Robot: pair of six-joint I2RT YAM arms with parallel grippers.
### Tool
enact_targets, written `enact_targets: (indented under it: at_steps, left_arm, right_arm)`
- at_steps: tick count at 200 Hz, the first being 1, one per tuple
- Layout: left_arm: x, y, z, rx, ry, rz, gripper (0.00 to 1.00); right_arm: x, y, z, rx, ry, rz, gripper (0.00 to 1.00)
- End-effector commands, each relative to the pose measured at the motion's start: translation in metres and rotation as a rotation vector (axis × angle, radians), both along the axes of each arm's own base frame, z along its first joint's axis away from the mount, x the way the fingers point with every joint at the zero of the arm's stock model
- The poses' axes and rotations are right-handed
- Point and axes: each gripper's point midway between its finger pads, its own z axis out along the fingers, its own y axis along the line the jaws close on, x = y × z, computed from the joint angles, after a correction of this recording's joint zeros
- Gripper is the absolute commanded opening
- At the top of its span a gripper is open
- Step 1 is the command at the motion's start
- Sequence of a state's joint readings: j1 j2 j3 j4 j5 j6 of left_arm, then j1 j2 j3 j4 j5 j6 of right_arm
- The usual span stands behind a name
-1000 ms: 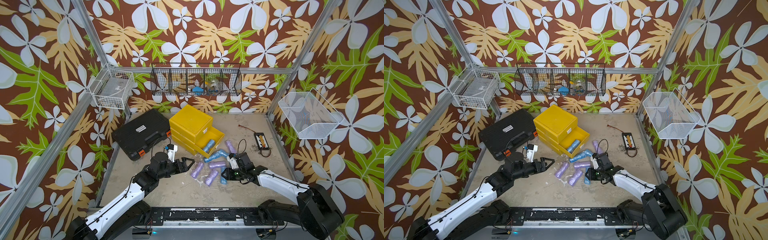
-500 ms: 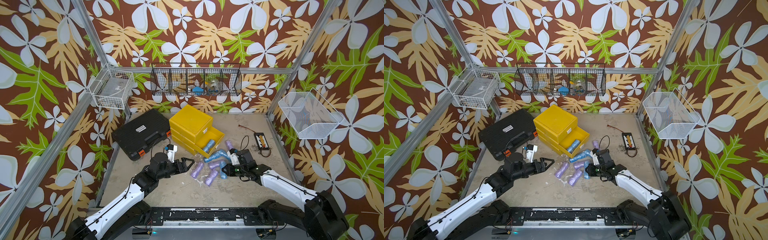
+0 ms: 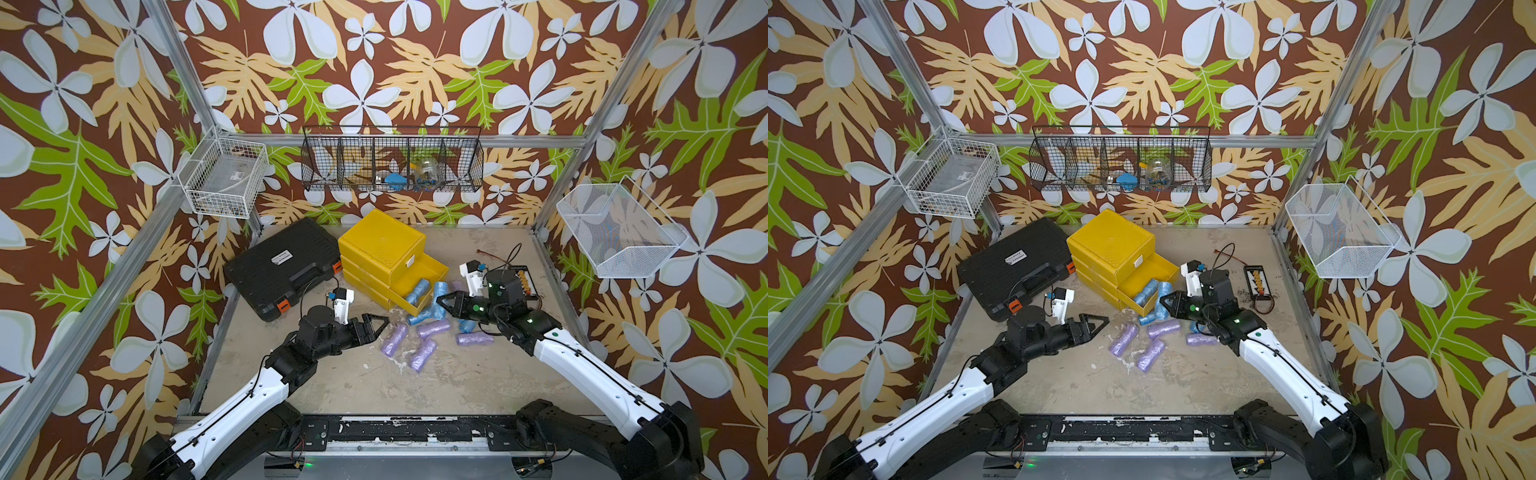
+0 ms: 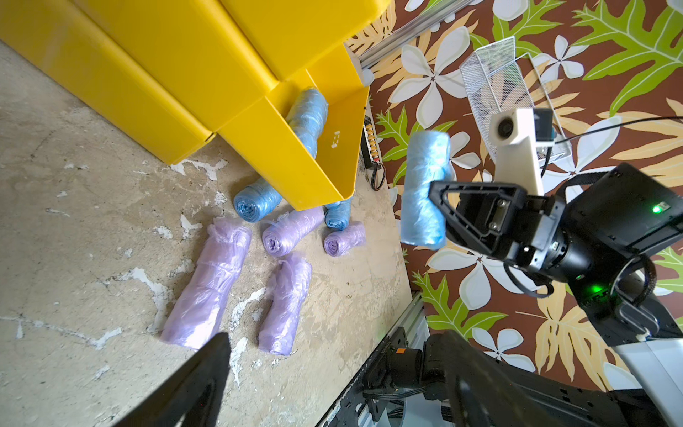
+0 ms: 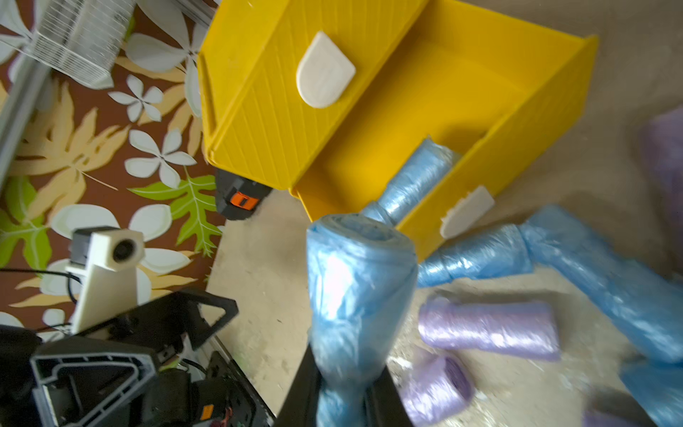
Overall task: Sort the rolls of trash bags by color and place them into the drawer
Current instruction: Pick up the roll of trash bags from the center of the board, then place the roll of trash bags in the drawer.
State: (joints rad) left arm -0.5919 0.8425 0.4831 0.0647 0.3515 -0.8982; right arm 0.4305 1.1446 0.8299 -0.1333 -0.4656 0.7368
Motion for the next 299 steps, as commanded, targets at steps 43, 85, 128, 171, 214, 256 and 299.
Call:
enact_targets:
  at_steps: [43,85,128,171,214,256,299]
  left_arm:
    - [0.000,0.001,0.007,-0.026,-0.023,0.008,0.91]
    - [-0.001,0.002,0.009,-0.025,-0.028,0.009,0.91]
    - [-0.002,0.005,0.012,-0.023,-0.034,0.018,0.91]
    - [-0.003,0.006,0.014,-0.025,-0.037,0.020,0.92]
    - [-0.004,0.006,0.015,-0.026,-0.040,0.018,0.92]
    - [-0.004,0.006,0.017,-0.020,-0.045,0.017,0.92]
    - [-0.003,0.006,0.014,-0.007,-0.042,0.013,0.92]
  right_arm:
    - [0.058,0.028,0.029,0.254,0.029,-0.108,0.17]
    - [0.080,0.036,0.011,0.285,0.078,-0.149,0.23]
    - [0.086,0.036,-0.003,0.269,0.109,-0.166,0.42]
    - [0.082,0.035,0.002,0.242,0.087,-0.150,0.49]
    - [0.078,0.029,0.022,0.169,0.008,-0.122,0.50]
    - [0.073,0.008,0.029,0.038,-0.066,-0.115,0.49]
    - [0.052,-0.019,-0.011,-0.065,-0.025,-0.116,0.48]
